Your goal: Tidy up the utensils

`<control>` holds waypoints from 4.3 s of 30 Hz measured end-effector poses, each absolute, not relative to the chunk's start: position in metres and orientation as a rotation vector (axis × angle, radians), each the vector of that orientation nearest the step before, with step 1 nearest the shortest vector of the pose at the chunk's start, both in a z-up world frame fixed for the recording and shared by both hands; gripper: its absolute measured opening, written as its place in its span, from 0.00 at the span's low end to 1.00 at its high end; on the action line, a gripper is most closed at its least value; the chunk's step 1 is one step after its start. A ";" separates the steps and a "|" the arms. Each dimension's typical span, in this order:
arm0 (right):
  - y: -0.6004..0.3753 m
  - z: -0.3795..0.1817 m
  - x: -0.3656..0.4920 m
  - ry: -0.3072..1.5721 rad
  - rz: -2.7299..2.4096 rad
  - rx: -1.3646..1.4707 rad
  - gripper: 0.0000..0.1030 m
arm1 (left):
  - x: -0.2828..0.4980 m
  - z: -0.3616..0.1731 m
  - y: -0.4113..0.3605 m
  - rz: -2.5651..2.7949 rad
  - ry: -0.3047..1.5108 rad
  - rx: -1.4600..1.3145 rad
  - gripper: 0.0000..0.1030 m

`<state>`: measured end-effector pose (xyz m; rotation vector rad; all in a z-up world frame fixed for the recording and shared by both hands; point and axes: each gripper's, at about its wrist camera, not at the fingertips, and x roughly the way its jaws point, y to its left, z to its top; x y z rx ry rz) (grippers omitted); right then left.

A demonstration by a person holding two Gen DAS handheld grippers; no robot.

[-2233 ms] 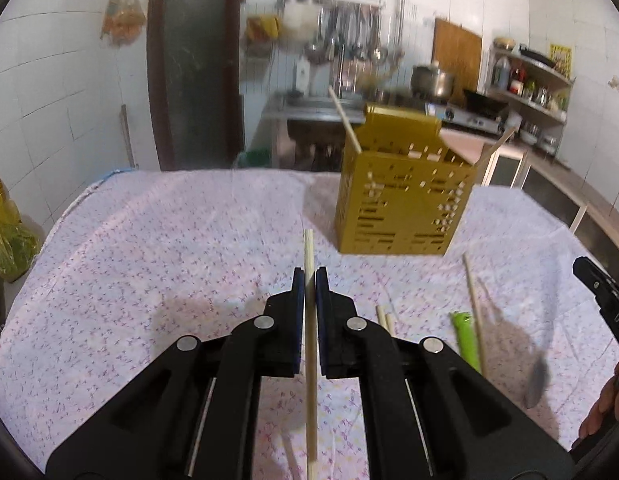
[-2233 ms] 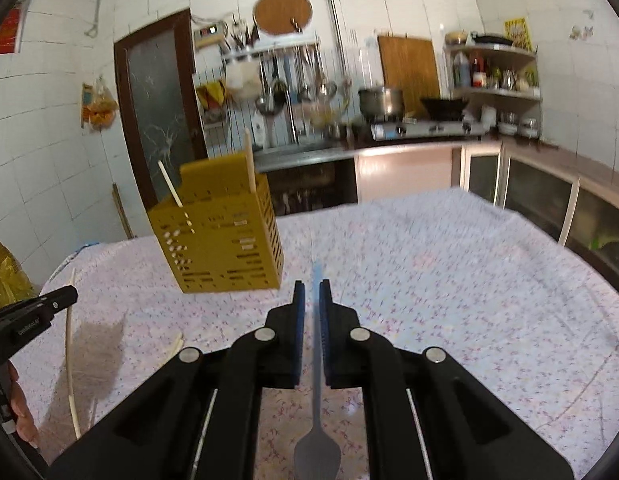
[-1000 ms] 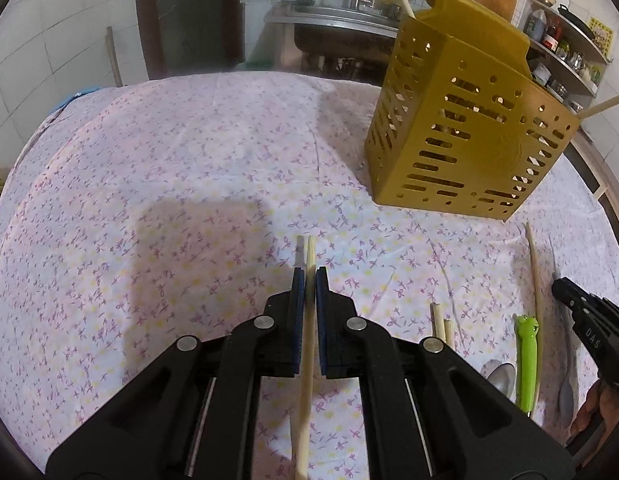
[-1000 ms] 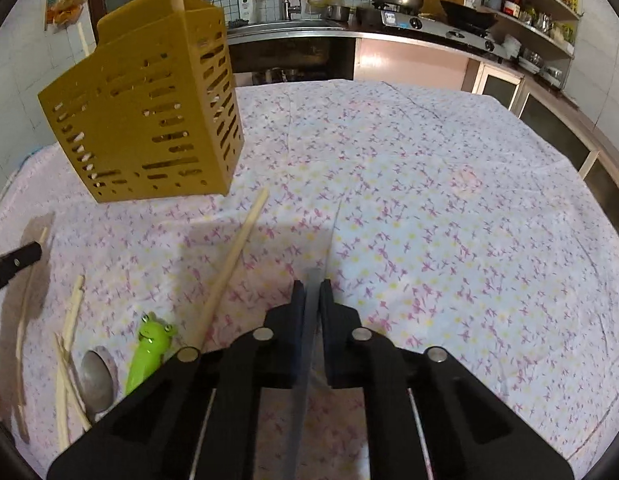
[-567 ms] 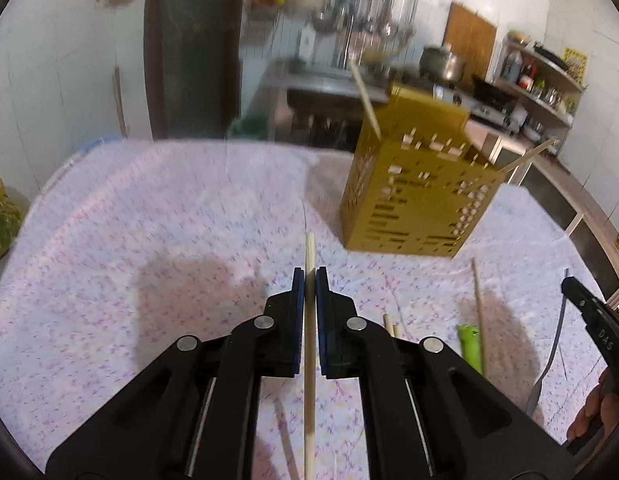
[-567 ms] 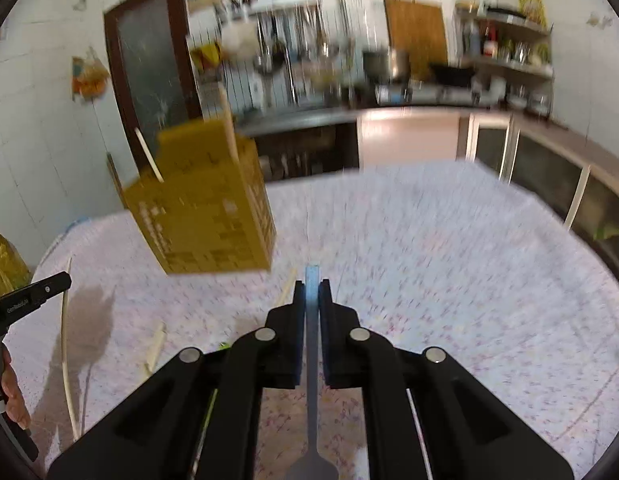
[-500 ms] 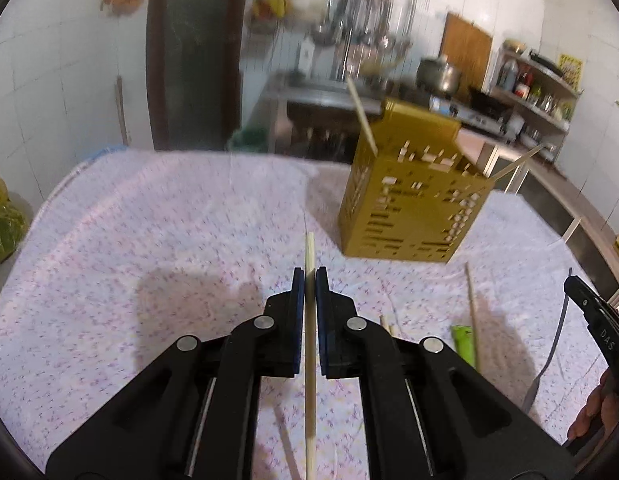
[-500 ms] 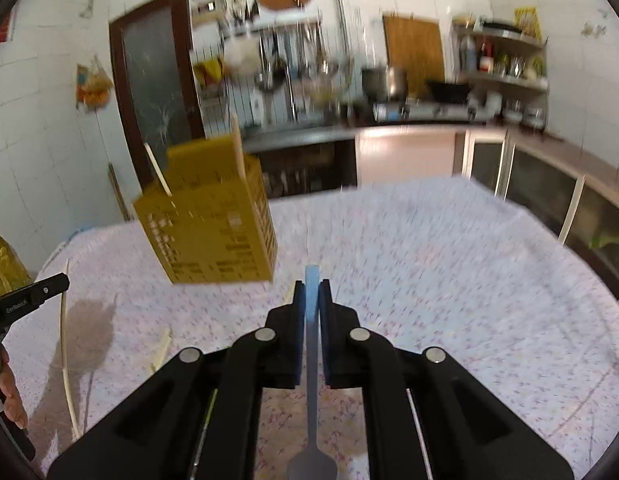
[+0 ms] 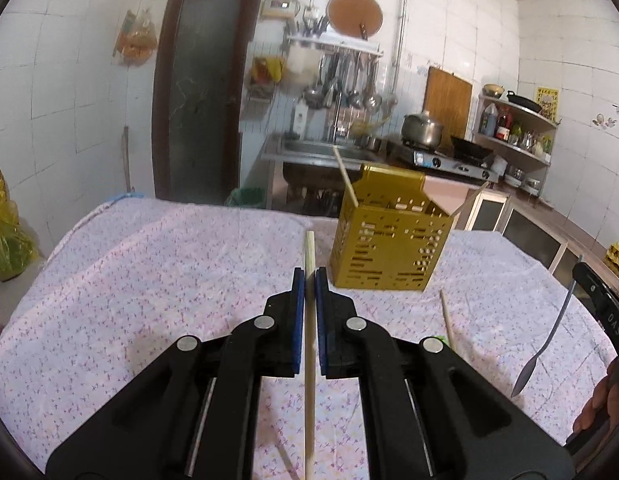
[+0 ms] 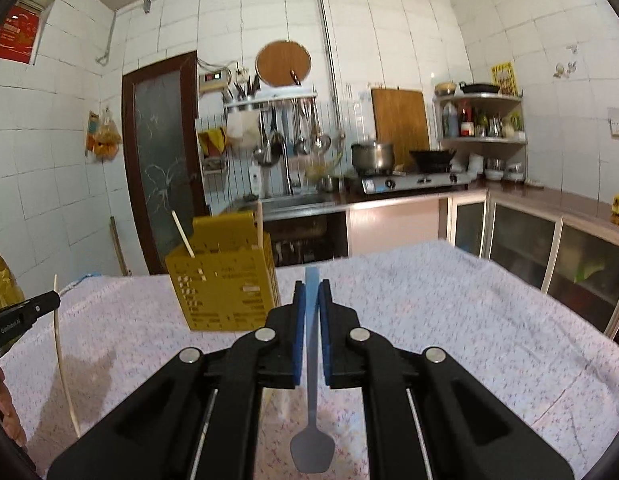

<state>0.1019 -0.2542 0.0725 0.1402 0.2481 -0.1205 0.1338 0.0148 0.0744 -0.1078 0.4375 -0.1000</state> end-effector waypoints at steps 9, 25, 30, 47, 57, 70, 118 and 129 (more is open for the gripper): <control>-0.235 0.124 0.130 0.160 -0.072 0.131 0.07 | 0.163 0.136 -0.002 -0.132 0.327 -0.123 0.04; -0.223 0.191 0.280 0.049 -0.025 0.179 0.07 | 0.298 0.219 -0.067 -0.194 0.132 -0.090 0.04; -0.219 0.157 0.329 0.103 -0.015 0.170 0.07 | 0.348 0.178 -0.079 -0.201 0.200 -0.092 0.04; -0.231 0.136 0.314 0.268 -0.063 0.117 0.60 | 0.335 0.151 -0.038 -0.157 0.341 -0.111 0.74; -0.251 0.110 0.247 0.462 -0.099 0.138 0.68 | 0.254 0.139 -0.002 -0.099 0.454 -0.067 0.95; -0.240 -0.012 0.260 0.784 -0.163 0.110 0.68 | 0.237 0.005 -0.001 -0.054 0.746 -0.014 0.95; -0.275 -0.045 0.216 0.870 -0.048 0.125 0.06 | 0.204 -0.048 -0.047 -0.089 0.902 0.053 0.95; -0.275 -0.045 0.218 0.879 -0.051 0.112 0.06 | 0.218 -0.053 -0.055 -0.084 0.945 0.066 0.90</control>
